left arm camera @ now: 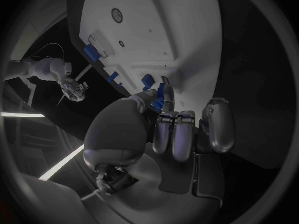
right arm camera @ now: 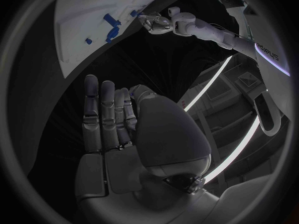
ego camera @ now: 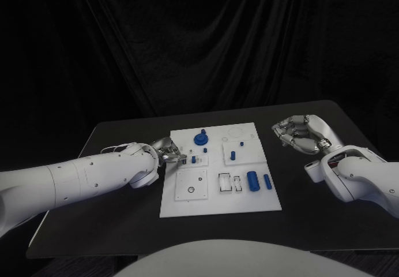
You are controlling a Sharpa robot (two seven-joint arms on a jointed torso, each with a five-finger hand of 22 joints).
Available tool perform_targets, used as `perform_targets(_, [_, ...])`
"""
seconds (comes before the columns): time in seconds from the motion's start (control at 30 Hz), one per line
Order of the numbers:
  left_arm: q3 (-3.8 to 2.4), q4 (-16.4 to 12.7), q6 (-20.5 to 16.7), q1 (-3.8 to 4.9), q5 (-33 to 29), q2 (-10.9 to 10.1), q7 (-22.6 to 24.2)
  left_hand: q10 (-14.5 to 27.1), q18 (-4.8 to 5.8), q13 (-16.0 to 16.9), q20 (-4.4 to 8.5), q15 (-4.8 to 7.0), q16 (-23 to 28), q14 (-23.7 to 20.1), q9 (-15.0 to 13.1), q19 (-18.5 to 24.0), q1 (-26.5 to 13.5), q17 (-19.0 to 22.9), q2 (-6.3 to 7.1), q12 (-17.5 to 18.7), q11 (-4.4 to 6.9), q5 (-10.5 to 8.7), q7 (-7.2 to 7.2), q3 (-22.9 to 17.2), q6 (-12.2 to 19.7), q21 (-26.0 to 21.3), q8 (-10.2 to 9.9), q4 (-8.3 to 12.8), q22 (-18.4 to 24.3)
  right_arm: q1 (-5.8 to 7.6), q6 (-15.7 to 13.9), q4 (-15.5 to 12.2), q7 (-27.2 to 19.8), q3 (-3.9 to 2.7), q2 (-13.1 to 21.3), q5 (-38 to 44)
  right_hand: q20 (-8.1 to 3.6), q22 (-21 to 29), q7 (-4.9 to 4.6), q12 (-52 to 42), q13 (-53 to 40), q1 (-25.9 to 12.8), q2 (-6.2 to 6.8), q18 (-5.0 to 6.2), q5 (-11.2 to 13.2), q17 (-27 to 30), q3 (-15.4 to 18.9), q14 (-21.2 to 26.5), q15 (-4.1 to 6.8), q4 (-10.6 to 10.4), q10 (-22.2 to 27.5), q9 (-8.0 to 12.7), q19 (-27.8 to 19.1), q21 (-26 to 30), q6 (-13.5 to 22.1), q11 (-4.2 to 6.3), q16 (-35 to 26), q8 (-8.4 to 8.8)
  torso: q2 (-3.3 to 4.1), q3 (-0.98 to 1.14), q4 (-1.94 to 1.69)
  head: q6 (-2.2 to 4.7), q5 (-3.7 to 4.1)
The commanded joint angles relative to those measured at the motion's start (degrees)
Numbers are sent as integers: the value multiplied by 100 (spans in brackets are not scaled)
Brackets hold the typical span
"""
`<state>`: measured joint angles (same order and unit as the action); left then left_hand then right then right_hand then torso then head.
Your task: Assemble the parts on the task board
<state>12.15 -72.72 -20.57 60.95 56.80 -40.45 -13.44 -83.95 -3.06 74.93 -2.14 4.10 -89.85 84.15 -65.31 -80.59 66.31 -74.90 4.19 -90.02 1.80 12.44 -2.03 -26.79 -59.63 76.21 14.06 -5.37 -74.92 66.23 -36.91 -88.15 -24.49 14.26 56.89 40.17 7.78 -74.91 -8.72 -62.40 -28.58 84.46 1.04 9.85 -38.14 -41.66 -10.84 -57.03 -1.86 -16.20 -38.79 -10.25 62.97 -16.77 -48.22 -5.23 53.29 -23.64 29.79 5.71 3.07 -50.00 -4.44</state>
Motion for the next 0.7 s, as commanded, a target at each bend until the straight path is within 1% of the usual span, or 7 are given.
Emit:
perform_targets(0.03, [-4,31,95,-15,11,30,43,-605,-56,1507,1,29,-15,585,-7,35,-28,-1510,-49,2,24,-24,47,50,-41,-11,-32,-8,-1025,-14,25,-13,79,-4,6,28,8,-43,-12,-38,5,49,0,48,-18,5,-14,-21,3,8,56,8,31,-25,45,1,21,-25,-1,0,0,0,-4])
perform_targets(0.27, [-5,111,215,-48,12,71,-77,-605,-58,1507,-1,26,-15,585,0,40,-47,-1510,-64,2,20,-54,43,96,-37,-21,-40,-37,-1023,-16,48,-10,120,-4,0,28,7,-48,-12,-41,9,58,0,48,-24,10,-16,-22,3,8,55,7,32,-27,40,1,25,-30,0,0,0,0,-5])
perform_targets(0.47, [-5,133,284,-119,12,86,-149,-605,-64,1507,-4,22,-15,585,6,56,-74,-1510,-74,2,16,-89,39,157,-37,-45,-44,-72,-1015,-18,66,-8,159,-4,1,28,7,-48,-12,-41,9,58,0,48,-24,10,-16,-22,3,8,55,7,32,-27,40,1,25,-30,-1,0,0,0,-1])
perform_targets(0.7, [-5,167,333,-170,12,125,-196,-605,-68,1507,-11,15,-15,585,20,67,-122,-1510,-88,2,7,-132,28,282,-14,-64,-66,-137,-1009,-20,110,-2,227,-4,-4,28,7,-53,-14,-44,14,64,4,47,-28,17,-14,-21,3,5,55,7,33,-28,41,0,29,-33,-1,0,0,0,0])
